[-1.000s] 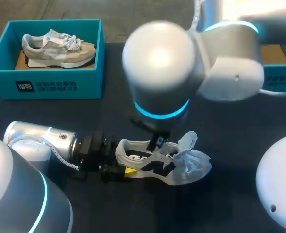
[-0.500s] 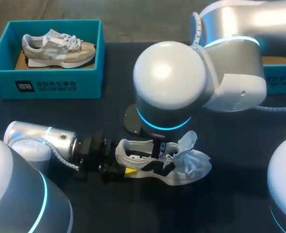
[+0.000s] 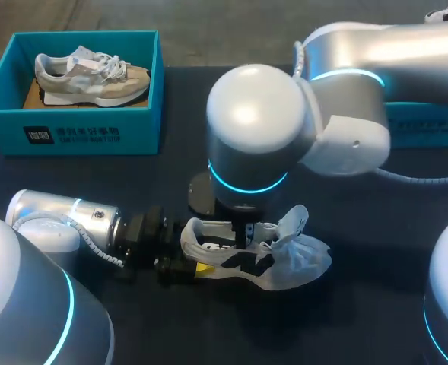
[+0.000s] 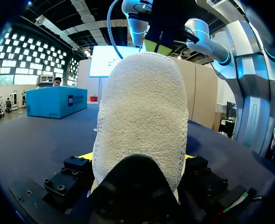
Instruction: Take the shoe out of the shoebox, open the shoe tongue, remove and reinsert the insole, then place the shoe into the shoebox
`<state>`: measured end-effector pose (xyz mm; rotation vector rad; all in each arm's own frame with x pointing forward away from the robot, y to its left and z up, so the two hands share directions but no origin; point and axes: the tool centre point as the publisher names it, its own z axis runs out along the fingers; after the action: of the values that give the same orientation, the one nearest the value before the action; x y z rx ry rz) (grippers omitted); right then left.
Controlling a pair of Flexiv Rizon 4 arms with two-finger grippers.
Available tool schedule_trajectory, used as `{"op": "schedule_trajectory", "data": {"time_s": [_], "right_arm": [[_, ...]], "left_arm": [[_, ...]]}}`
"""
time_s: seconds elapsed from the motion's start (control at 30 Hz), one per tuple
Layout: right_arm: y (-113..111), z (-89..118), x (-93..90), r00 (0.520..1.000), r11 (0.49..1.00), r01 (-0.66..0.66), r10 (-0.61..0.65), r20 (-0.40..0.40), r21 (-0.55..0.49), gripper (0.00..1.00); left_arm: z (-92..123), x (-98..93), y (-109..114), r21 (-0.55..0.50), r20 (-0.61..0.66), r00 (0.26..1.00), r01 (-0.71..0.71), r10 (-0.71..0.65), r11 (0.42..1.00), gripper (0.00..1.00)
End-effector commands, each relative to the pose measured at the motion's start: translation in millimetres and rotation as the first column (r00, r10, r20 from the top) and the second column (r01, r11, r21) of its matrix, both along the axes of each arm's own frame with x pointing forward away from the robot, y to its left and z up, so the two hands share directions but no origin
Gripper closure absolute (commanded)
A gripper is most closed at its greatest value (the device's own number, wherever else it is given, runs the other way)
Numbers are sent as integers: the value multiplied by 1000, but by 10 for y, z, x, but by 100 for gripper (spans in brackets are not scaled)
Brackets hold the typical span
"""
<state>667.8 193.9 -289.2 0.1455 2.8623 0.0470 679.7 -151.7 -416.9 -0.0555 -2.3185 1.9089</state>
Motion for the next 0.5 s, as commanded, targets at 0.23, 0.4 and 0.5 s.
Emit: {"op": "schedule_trajectory", "data": {"time_s": [0.23, 0.4, 0.5], "right_arm": [[230, -225, 74, 999, 999, -38, 37, -32, -26, 100], [314, -393, 163, 995, 997, -77, 77, -67, -11, 100], [319, -456, 193, 993, 996, -89, 88, -74, -9, 100]], "left_arm": [[8, -3, 8, 2, 0, 1000, -1, 1, 1000, 100], [8, -3, 8, 2, 0, 1000, -1, 1, 1000, 100], [8, -3, 8, 2, 0, 1000, -1, 1, 1000, 100]]}}
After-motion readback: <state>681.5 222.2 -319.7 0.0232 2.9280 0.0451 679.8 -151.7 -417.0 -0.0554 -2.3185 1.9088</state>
